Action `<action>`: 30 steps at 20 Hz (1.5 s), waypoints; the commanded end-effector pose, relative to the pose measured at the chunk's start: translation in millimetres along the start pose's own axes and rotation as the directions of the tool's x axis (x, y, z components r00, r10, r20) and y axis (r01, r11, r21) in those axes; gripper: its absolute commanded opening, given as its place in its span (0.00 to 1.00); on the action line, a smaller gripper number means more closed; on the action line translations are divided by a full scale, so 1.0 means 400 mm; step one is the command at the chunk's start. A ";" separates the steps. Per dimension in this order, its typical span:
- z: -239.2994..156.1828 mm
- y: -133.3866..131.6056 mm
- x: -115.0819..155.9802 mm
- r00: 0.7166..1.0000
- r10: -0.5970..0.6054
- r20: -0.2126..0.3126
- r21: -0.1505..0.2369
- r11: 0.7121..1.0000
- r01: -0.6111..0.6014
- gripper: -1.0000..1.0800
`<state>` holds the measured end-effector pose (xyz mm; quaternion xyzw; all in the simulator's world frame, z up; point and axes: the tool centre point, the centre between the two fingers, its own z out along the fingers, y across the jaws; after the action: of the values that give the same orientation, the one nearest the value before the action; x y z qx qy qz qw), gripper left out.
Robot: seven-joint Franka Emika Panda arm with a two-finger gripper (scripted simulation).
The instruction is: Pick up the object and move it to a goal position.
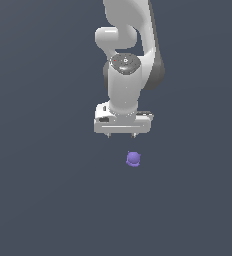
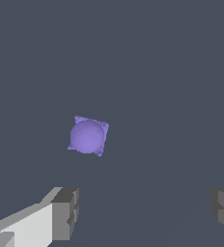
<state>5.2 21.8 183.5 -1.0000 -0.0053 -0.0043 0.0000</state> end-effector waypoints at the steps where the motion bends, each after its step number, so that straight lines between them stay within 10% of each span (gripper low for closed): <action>1: 0.000 0.000 0.000 1.000 0.000 0.000 0.000 1.000 0.000 0.96; 30: 0.126 -0.067 0.031 0.996 0.084 0.018 -0.012 0.996 -0.084 0.96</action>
<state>15.1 41.8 140.4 -0.9996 0.0268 0.0055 -0.0060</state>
